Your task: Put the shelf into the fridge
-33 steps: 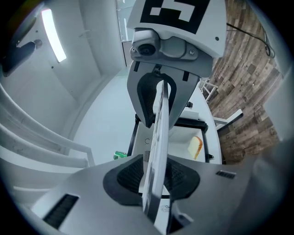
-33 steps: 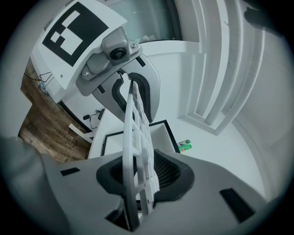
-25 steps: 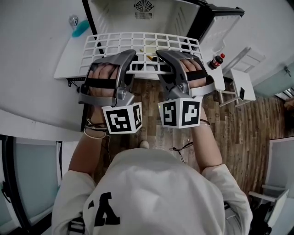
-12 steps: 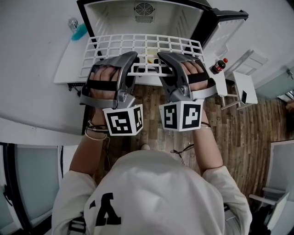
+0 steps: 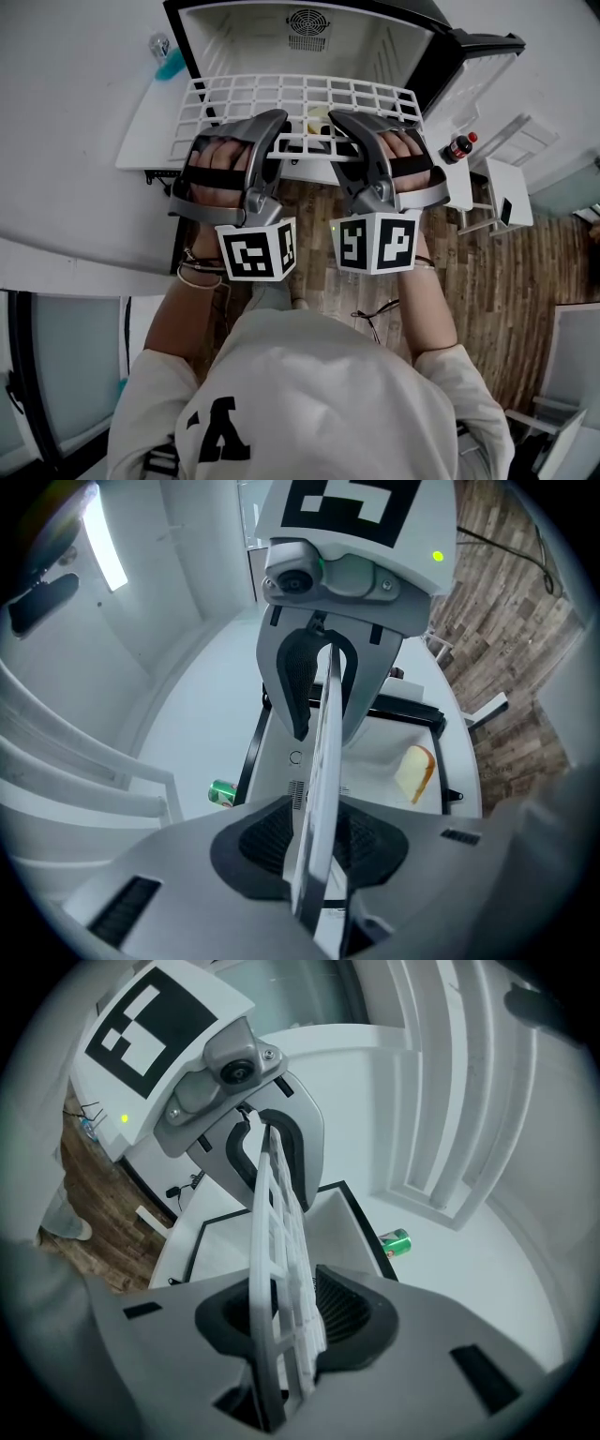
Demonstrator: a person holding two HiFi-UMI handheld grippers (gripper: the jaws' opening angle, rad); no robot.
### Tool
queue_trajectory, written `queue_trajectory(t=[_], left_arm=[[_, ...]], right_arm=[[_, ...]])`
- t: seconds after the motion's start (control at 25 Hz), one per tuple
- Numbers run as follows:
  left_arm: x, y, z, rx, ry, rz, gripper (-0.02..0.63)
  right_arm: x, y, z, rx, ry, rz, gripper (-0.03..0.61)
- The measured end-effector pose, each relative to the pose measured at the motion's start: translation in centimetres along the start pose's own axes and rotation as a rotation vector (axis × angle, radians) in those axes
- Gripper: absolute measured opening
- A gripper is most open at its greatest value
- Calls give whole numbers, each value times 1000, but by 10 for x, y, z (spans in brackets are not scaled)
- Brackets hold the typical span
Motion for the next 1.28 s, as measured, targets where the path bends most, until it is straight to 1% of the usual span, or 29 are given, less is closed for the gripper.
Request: queue_trajectory(t=[0.12, 0.28, 0.4, 0.52, 0.6, 0.72, 0.88, 1.28], left_arm=[[2, 3, -4, -11, -3, 0, 94], [3, 27, -35, -33, 20, 10, 92], [5, 39, -53, -55, 24, 24, 92], [6, 47, -59, -83, 34, 28, 92], [5, 51, -60, -86, 34, 25, 92], [4, 54, -63, -87, 29, 12, 92], [4, 56, -67, -92, 39, 31, 92], [7, 56, -72, -88, 48, 30, 92]], right_arm=[[-2, 0, -4, 9, 7, 3, 129], [-8, 13, -38, 34, -11, -10, 132], [-13, 19, -56, 58, -9, 1, 132], [-13, 18, -64, 83, -2, 18, 132], [-12, 18, -68, 83, -3, 18, 132], [-12, 20, -73, 78, -8, 12, 133], [-13, 21, -75, 83, -6, 39, 133], [-14, 24, -79, 79, 14, 50, 132]])
Point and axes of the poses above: the fingertips, and each gripper's own axes: z backward along the fingers, x to its left, y out of its underside, the point moved 7 cm from there along z, backward along the fingers, and after that the axes turned 8 degrees about -x, right-handed, at the moved point
